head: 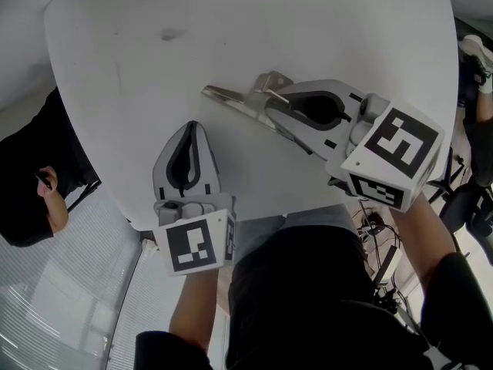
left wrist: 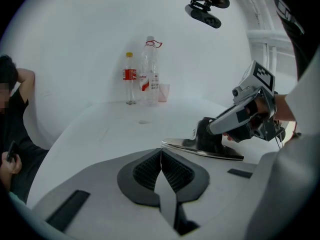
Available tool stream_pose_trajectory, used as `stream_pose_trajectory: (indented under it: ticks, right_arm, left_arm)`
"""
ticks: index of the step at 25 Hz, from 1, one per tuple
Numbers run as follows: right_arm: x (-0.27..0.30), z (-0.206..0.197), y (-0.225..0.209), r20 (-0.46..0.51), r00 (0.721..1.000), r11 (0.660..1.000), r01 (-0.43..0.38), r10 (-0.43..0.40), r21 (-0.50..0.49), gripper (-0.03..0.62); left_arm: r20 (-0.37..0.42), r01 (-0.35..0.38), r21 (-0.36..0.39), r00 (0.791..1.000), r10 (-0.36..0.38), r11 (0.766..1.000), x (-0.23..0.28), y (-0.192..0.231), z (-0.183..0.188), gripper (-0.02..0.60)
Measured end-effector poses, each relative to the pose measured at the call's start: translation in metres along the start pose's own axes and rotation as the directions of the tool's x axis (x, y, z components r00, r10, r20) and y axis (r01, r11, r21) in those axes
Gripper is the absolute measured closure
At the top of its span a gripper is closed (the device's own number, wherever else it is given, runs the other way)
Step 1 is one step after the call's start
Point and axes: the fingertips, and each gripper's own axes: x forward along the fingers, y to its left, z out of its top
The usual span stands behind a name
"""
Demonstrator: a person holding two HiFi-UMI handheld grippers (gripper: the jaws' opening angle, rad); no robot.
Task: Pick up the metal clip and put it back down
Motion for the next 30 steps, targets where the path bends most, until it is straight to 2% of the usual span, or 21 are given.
stream_pose_trajectory:
  ticks: [18,22,30]
  right_arm:
    - [-0.010,0.020,0.004,0.061,0.997,0.998,0.053,-0.054,0.018,0.549]
    - [-0.009,0.020,0.005,0.068,0.996,0.998,0.051,-0.053,0.029,0.549]
    - [-0.024,0.031,0.012,0.100,0.992,0.997,0.070,-0.073,0.032,0.549]
  left_arm:
    - [0.041,0.060,0.004,0.997,-0.060,0.998,0.000,-0.002,0.019,0.560]
    - [0.042,0.059,-0.010,0.997,-0.059,0.998,0.001,0.001,0.021,0.560]
    - [0.067,0.058,0.008,0.996,-0.058,0.998,-0.011,-0.003,0.037,0.560]
